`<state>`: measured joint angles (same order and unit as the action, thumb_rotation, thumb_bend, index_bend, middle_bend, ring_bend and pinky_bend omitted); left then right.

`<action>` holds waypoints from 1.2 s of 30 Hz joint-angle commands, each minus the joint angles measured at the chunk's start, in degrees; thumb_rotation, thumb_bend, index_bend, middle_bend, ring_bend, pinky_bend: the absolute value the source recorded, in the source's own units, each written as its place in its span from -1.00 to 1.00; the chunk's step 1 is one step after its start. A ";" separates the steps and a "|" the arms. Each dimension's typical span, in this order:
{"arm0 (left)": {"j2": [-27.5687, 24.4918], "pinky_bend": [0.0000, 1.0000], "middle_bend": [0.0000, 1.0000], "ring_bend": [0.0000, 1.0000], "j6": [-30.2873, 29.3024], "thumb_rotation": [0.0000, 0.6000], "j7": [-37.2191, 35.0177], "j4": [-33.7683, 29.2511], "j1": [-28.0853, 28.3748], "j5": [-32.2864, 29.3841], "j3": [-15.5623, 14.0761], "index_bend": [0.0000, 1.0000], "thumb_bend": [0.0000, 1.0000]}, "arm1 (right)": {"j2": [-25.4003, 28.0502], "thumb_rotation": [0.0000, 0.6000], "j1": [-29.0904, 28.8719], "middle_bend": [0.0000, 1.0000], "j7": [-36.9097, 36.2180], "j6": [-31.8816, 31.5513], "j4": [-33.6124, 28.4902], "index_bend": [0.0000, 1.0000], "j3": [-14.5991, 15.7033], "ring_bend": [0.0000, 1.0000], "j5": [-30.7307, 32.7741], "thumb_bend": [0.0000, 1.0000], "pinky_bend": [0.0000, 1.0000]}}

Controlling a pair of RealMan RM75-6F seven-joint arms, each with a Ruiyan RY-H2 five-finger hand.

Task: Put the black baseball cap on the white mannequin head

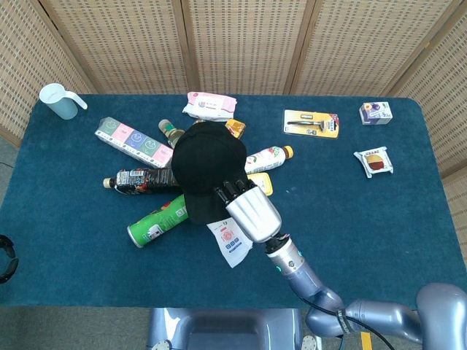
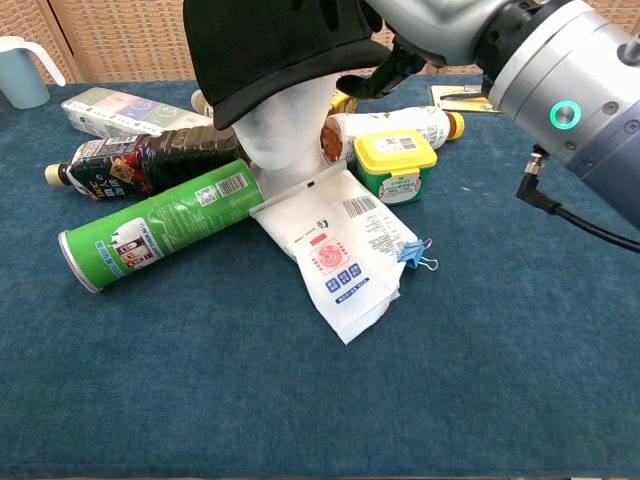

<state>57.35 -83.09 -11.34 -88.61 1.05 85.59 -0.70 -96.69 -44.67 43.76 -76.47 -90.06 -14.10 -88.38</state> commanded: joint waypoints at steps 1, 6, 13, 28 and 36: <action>-0.02 -0.40 -0.17 -0.42 0.06 1.00 0.25 -0.23 0.09 -0.01 0.04 0.10 -0.30 | 1.58 1.00 1.33 -0.13 -0.12 -0.56 -0.83 -0.41 0.83 0.12 -0.17 -0.44 0.42; -0.14 -0.40 -0.17 -0.42 0.18 1.00 0.73 -0.75 0.21 -0.04 0.08 0.10 -0.30 | 3.86 1.00 3.22 -0.13 -0.98 -1.51 -1.89 -0.41 1.44 0.12 0.10 -0.43 0.42; -0.59 -0.40 -0.17 -0.42 0.13 1.00 2.09 -2.20 0.26 -0.48 0.29 0.10 -0.30 | 8.86 1.00 7.41 -0.12 -3.95 -3.58 -3.35 -0.40 2.43 0.14 1.68 -0.39 0.42; -0.82 -0.38 -0.17 -0.42 1.29 1.00 7.30 -6.22 0.38 -2.62 0.37 0.10 -0.30 | 17.74 1.00 17.19 0.31 -16.24 -6.89 -3.69 0.27 3.84 0.51 8.45 -0.04 0.72; 0.58 -0.33 -0.17 -0.42 0.96 1.00 12.26 -6.25 0.16 -3.58 0.36 0.10 -0.30 | 21.57 1.00 23.54 0.59 -23.01 -6.13 -3.45 0.55 6.06 0.77 14.80 -0.03 0.86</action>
<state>57.39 -81.71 0.29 -95.09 1.38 82.14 -0.38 -76.09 -22.74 22.33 -82.66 -93.98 -8.80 -74.84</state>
